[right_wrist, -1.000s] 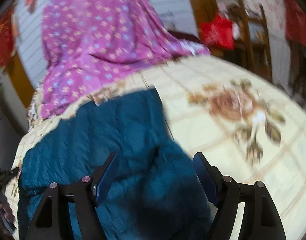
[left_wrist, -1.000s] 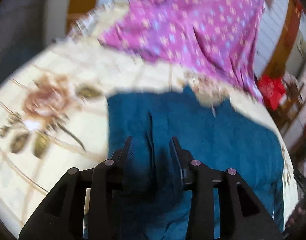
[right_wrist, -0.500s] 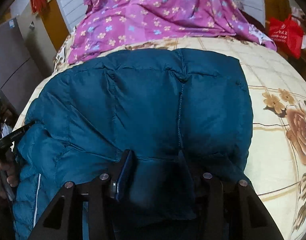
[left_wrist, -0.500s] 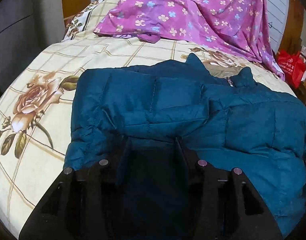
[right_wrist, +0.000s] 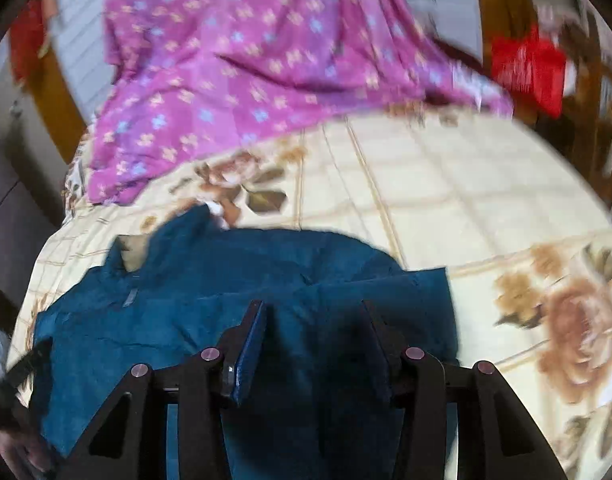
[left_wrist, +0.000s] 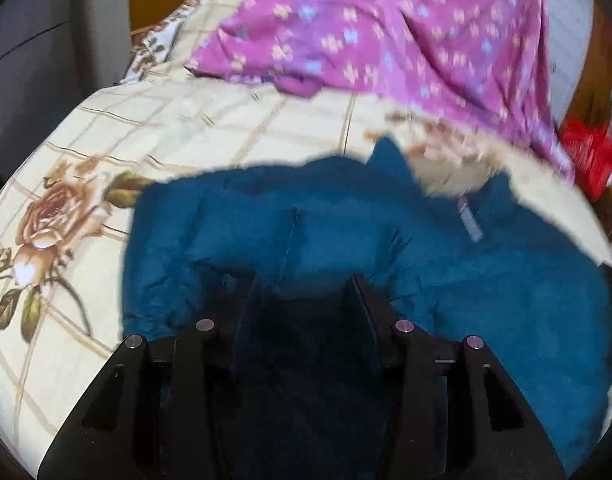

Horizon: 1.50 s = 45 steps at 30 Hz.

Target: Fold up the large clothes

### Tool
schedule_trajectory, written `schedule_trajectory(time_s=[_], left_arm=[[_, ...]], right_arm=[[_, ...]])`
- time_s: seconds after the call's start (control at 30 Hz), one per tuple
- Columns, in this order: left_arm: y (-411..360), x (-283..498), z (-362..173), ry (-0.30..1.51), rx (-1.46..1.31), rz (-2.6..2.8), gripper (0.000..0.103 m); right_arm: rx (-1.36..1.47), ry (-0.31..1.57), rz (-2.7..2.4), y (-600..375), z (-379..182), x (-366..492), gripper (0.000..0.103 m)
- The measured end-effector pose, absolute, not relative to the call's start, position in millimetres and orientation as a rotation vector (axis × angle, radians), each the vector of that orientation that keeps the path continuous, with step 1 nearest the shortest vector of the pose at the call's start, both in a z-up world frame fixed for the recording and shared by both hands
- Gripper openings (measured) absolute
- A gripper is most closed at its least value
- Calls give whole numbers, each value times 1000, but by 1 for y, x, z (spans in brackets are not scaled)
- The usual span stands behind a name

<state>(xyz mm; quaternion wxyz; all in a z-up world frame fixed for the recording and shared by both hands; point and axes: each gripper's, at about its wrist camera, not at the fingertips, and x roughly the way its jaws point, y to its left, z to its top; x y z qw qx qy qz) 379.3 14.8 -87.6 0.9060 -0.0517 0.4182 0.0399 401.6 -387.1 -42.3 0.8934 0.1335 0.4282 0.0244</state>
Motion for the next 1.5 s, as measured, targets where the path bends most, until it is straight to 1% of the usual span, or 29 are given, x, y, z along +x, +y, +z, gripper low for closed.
schedule_trajectory(time_s=[0.13, 0.27, 0.33, 0.4, 0.5, 0.57, 0.67, 0.7, 0.73, 0.8, 0.87, 0.93, 1.0, 1.03, 1.1, 1.17, 1.2, 1.23, 1.27, 1.33, 1.5], left_arm=[[11, 377, -100, 839, -75, 75, 46], [20, 376, -105, 843, -116, 51, 46], [20, 375, -105, 843, -112, 48, 46], [20, 376, -105, 844, -117, 46, 46], [20, 376, -105, 844, -117, 46, 46], [20, 375, -105, 844, -121, 45, 46], [20, 375, -105, 845, -120, 45, 46], [20, 375, -105, 846, -120, 46, 46], [20, 375, -105, 845, -119, 46, 46], [21, 376, -105, 846, -125, 43, 46], [21, 376, -105, 849, -124, 44, 46], [22, 377, -105, 853, -125, 44, 46], [21, 377, -106, 855, -122, 46, 46], [21, 378, -106, 856, -118, 48, 46], [21, 378, -106, 856, -117, 49, 46], [21, 378, -106, 856, -119, 47, 46], [20, 378, -106, 856, -119, 47, 46], [20, 378, -106, 854, -119, 47, 46], [20, 378, -106, 853, -118, 47, 46], [19, 378, -107, 853, -112, 50, 46], [19, 378, -107, 853, -116, 47, 46]], right_arm=[[215, 964, 61, -383, -78, 413, 45], [210, 965, 59, -388, -84, 411, 45], [219, 969, 50, -389, -80, 410, 45], [218, 955, -16, -385, -64, 403, 45], [173, 798, 7, -354, -21, 381, 45], [151, 758, 121, -321, -6, 371, 45], [86, 799, 241, -273, -17, 369, 45], [38, 824, 239, -261, -28, 370, 46], [-8, 862, 218, -254, -47, 373, 50], [13, 847, 232, -256, -68, 371, 50], [54, 842, 240, -263, -76, 370, 50], [42, 861, 238, -262, -75, 372, 51], [28, 891, 201, -258, -63, 370, 51], [33, 872, 194, -258, -53, 364, 51], [57, 777, 250, -253, -30, 338, 51], [51, 766, 329, -239, -27, 317, 56], [20, 792, 342, -231, -33, 313, 65], [-29, 827, 339, -222, -43, 311, 72], [-94, 850, 314, -214, -58, 311, 73], [-96, 803, 304, -214, -75, 306, 76], [-91, 801, 301, -216, -78, 303, 76]])
